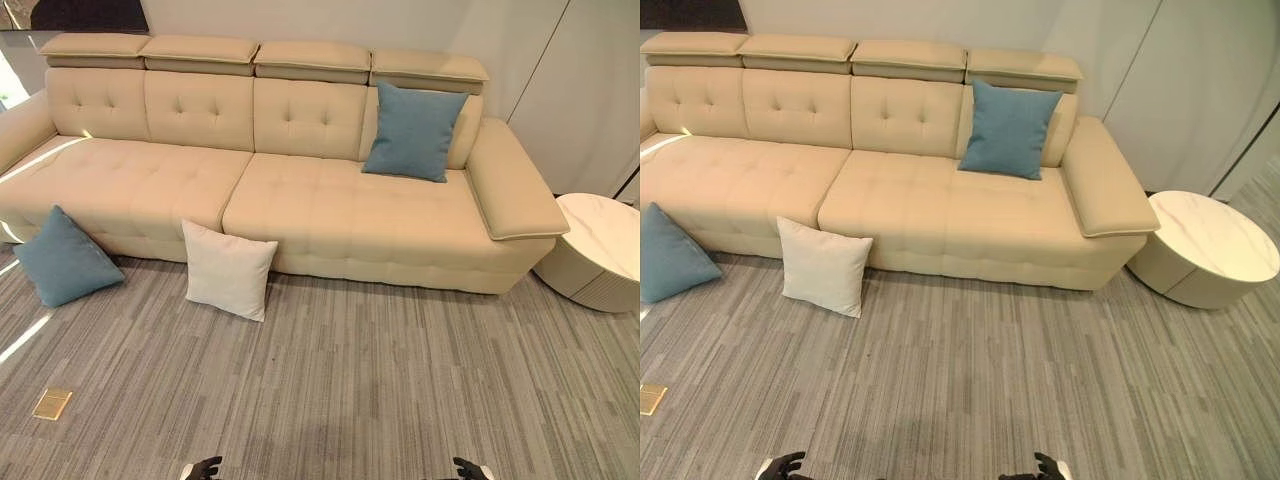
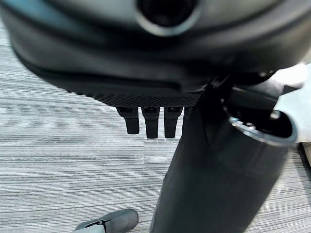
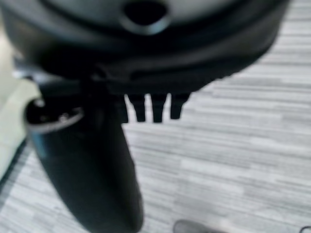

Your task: Pick up all the scattered cushions and arrange them neatly on the sofa.

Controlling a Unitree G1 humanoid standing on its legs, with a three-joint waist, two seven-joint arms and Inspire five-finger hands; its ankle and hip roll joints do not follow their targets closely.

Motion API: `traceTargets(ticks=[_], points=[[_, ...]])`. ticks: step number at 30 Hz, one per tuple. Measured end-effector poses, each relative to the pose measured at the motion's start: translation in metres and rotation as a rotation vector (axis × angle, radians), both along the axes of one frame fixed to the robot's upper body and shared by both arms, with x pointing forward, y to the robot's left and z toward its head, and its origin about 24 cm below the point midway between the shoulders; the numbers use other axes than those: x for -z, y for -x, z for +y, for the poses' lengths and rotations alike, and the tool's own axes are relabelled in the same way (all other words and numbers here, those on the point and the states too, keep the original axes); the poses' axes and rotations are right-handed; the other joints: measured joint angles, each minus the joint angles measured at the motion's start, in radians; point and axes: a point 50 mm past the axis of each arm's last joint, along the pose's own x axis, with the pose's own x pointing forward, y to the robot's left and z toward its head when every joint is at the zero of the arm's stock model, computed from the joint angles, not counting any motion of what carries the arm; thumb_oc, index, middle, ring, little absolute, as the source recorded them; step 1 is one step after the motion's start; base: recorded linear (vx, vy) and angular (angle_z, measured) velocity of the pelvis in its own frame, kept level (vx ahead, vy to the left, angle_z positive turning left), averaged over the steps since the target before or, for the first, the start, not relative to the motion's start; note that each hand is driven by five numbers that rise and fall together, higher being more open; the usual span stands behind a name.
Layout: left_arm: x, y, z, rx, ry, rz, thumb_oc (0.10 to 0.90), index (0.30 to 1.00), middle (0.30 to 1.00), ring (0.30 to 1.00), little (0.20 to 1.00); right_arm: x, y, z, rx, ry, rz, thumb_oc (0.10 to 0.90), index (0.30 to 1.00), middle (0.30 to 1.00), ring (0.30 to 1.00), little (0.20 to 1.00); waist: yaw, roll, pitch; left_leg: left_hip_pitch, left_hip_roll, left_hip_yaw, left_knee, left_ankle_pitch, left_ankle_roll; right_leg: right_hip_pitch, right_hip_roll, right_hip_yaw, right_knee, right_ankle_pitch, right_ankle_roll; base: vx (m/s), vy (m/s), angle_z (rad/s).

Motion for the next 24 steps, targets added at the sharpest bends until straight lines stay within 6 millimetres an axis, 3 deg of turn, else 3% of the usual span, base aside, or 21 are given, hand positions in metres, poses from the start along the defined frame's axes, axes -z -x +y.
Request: traceTargets(ticks=[20,24], points=[[0.0018,0.0081,-0.0017,0.013,-0.001,0.023,0.800,0.900,0.900,0.900,0.900,0.0022,0.0062,0.0009,-0.046,0.014,0.041,0.800,0.900,0.900,0.900,0.900,0.009,-0.011,-0.009,0.001,0.000,-0.029,0.001,0.005,-0.006,0.013,0.001,-0.029,0.000,-0.002,-0.002,-0.02,-0.032,0.04],[0.0014,0.0054,-0.0019,0.015,-0.001,0.017,0.800,0.900,0.900,0.900,0.900,0.0025,0.0063,0.0023,-0.070,0.015,0.047,0.800,0.900,0.900,0.900,0.900,0.010,-0.020,-0.011,-0.041,-0.001,-0.056,0.012,0.014,-0.018,-0.009,0.003,-0.050,0.000,-0.007,0.003,-0.10,-0.049,0.17]])
